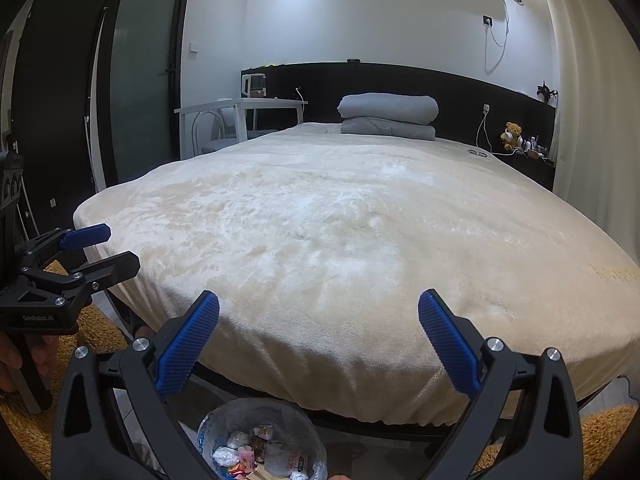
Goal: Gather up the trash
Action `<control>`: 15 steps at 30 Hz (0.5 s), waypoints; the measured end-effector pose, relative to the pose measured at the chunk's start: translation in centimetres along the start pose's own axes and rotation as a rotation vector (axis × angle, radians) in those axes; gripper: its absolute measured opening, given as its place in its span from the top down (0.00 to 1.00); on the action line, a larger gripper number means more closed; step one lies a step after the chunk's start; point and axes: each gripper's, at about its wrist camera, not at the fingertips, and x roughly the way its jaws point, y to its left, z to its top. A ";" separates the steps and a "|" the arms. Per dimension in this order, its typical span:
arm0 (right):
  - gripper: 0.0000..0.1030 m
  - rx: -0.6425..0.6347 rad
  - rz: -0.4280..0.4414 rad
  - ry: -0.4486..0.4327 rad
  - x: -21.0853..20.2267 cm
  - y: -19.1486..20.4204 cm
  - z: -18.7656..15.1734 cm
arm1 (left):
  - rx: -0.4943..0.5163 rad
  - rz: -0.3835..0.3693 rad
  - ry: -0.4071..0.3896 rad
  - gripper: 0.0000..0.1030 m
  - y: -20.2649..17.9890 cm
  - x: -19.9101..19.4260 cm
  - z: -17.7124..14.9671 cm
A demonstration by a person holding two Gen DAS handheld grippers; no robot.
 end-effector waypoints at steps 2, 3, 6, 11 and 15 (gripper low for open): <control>0.05 0.000 0.002 0.001 0.0 0.0 0.0 | 0.001 0.002 -0.001 0.06 0.0 0.0 0.0; 0.05 -0.001 0.000 0.000 0.0 0.0 0.0 | 0.002 0.002 -0.001 0.06 0.0 0.0 0.0; 0.05 -0.001 0.001 0.000 0.0 0.0 0.0 | 0.002 0.002 0.000 0.06 0.0 0.0 0.0; 0.05 -0.004 -0.001 0.000 0.0 0.0 0.0 | 0.002 0.001 -0.001 0.06 0.0 0.0 0.0; 0.05 -0.007 0.000 0.002 0.0 0.0 0.0 | 0.007 -0.006 0.001 0.06 0.1 0.1 -0.1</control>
